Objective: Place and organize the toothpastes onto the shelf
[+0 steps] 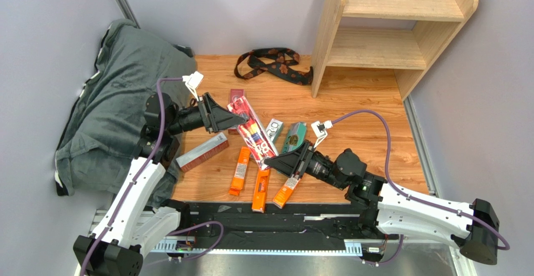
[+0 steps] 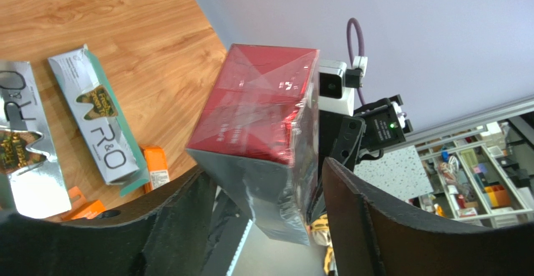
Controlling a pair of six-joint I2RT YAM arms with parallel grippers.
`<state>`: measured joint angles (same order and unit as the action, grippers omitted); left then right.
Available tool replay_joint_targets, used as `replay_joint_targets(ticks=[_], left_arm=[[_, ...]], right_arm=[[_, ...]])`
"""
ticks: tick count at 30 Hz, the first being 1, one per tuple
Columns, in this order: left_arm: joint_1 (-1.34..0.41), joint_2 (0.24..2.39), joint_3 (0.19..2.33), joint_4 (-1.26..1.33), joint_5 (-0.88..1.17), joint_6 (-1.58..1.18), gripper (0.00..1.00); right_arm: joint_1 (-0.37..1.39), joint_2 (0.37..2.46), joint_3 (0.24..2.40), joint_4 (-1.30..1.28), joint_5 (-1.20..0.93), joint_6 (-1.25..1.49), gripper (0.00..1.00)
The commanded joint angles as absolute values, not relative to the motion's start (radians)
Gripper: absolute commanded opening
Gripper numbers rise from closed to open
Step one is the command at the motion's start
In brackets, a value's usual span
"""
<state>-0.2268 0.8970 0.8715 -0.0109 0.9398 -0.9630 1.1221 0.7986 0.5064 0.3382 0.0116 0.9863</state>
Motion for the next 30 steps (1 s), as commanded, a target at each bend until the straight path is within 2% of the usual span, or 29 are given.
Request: replay_joint_targets(ticks=[1,2,4,11,21,27,30], left_arm=[[-0.222,0.874,0.909,-0.114,0.924,-0.863,0.85],[-0.222,0.868,0.920,-0.148,0.910,-0.841,0.95],[-0.222,0.859,0.948,-0.239,0.859,-0.775,0.99],[-0.222,0.862,1.025,-0.468,0.694,-0.617,0.99],[-0.222,0.833,1.121,-0.781,0.212,-0.506,0.99],[-0.222,0.831,1.111,-0.772,0.225,-0.489,0.99],[-0.222,0.838,1.094,-0.755,0.254,-0.488,0.99]], right_arm=[[1.118,0.761,0.561,0.342,0.046,0.954,0.28],[1.118,0.756,0.564,0.331,0.058,0.954,0.27],[1.118,0.735,0.563,0.310,0.081,0.943,0.27],[1.118,0.687,0.560,0.207,0.150,0.927,0.25],[1.118,0.661,0.586,0.031,0.256,0.943,0.23],[1.069,0.678,0.667,-0.173,0.288,0.928,0.22],[0.953,0.692,0.703,-0.202,0.178,0.914,0.22]])
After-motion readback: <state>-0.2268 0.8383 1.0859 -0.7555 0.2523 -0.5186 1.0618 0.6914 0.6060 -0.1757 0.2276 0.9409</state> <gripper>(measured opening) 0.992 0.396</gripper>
